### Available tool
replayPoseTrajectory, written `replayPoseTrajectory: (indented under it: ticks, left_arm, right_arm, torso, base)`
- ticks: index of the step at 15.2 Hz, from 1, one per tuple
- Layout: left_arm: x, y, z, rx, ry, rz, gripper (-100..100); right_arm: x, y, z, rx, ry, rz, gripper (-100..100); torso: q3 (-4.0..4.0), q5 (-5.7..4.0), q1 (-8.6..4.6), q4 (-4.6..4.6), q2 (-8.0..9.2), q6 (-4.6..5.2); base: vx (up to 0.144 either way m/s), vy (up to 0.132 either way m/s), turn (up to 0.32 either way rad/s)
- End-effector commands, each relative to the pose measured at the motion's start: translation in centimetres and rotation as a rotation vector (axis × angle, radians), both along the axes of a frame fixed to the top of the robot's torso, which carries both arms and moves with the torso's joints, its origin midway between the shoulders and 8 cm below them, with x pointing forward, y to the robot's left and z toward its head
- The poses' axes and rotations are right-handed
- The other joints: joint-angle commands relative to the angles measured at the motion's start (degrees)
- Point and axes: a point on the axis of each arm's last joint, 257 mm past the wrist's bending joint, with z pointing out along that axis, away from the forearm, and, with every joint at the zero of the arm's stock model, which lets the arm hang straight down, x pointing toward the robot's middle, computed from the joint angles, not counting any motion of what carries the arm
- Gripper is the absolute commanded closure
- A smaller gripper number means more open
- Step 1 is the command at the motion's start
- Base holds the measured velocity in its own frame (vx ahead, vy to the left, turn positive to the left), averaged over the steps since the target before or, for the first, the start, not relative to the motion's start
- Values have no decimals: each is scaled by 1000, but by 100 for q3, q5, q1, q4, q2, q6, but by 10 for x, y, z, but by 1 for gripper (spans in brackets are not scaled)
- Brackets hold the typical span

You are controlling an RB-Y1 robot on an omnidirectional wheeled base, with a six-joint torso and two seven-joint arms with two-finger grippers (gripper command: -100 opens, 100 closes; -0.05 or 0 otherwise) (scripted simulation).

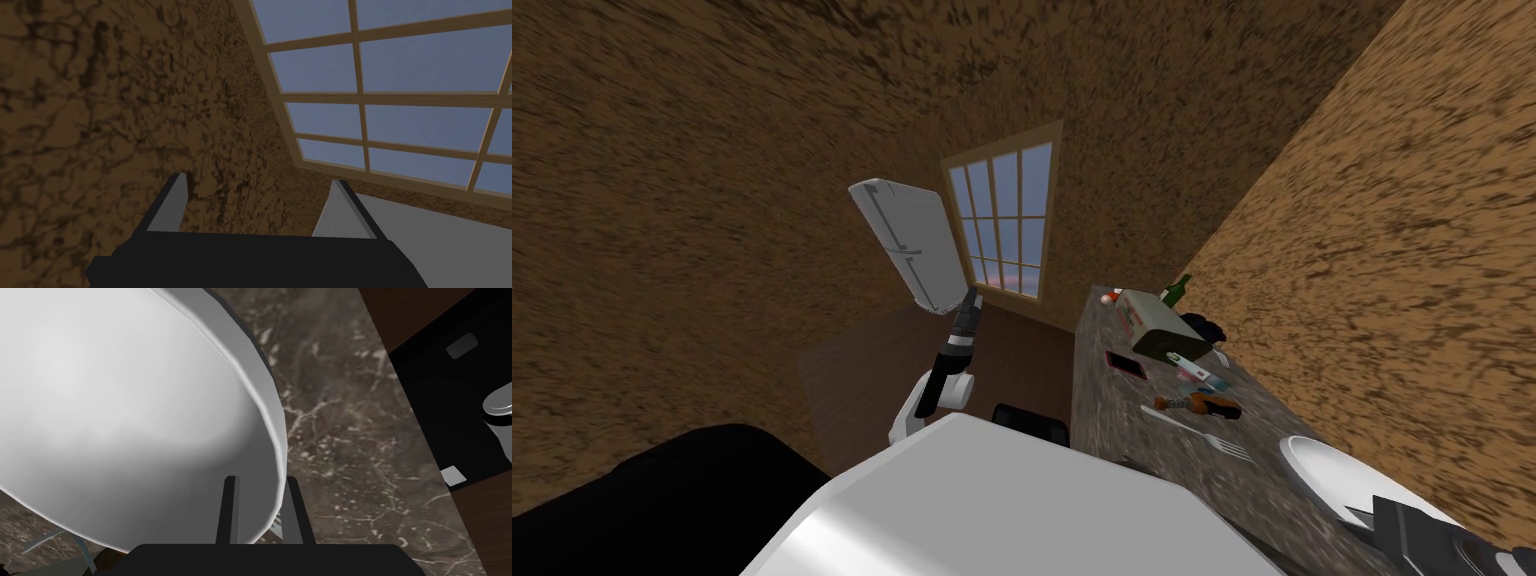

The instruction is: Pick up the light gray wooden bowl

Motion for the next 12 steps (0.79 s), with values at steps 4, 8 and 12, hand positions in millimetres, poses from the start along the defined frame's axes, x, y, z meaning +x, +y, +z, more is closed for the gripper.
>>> replayPoseTrajectory:
  ticks: [4,8,12]
  left_arm:
    - [0,0,0,0,0,0,0]
    - [0,0,0,0,0,0,0]
    - [0,0,0,0,0,0,0]
  right_arm:
    - [-9,-16,7,3,7,-12,100]
    - [-14,-25,12,4,7,-21,100]
    - [-18,-33,15,3,5,-31,100]
  torso:
    - [1,3,2,0,1,-4]
    - [0,8,9,0,-1,-6]
    - [0,15,33,1,0,-11]
  base:
    - [-10,-5,31]
    - [-5,0,21]
    - [-10,35,46]
